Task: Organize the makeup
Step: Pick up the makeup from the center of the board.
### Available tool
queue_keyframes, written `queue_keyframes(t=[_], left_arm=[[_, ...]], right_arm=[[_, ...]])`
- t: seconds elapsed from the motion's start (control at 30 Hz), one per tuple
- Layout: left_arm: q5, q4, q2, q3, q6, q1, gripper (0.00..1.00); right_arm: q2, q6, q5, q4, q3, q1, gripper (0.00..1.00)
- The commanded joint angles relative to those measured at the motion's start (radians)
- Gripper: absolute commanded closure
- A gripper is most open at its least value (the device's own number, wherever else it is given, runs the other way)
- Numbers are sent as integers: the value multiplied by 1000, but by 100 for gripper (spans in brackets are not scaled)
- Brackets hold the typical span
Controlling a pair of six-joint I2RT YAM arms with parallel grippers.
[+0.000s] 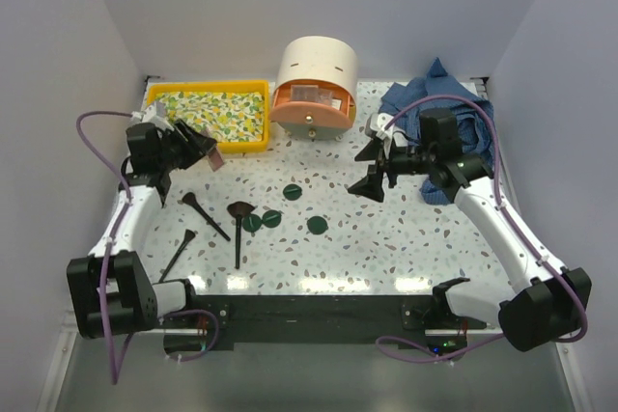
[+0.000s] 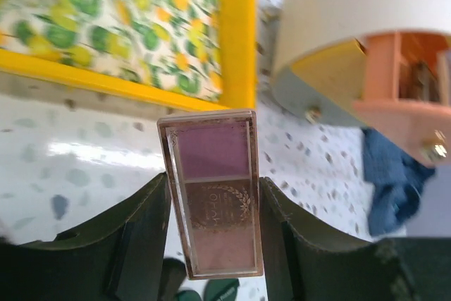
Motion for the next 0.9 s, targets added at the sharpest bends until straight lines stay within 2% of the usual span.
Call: queue_keyframes(t=[0.0, 0.27, 0.4, 0.43, 0.57, 0.63, 0.77, 0.8, 0.87], left_arm=[[385, 287, -97, -116, 7, -38, 100], [448, 379, -287, -228, -56, -232, 100], [473, 394, -332, -277, -71, -290, 100], [471, 411, -335, -286, -100, -310, 100], [468, 410, -327, -286, -153, -354, 100], [461, 371, -323, -269, -156, -384, 100], [468, 308, -307, -278, -190, -413, 100], [485, 272, -294, -288, -194, -422, 100], [499, 227, -277, -291, -199, -431, 100]], right_arm=[[-12, -41, -10, -75, 60, -5, 12], [57, -214, -55, -362, 189, 3, 12], [72, -184, -66, -376, 209, 32, 14], [77, -177, -56, -373, 208, 50, 15], [65, -238, 149, -406, 223, 266, 15], [65, -298, 220, -429, 237, 311, 16], [59, -497, 192, -570, 277, 351, 16], [51, -598, 185, -592, 274, 355, 17], [27, -680, 160, -620, 246, 377, 17]])
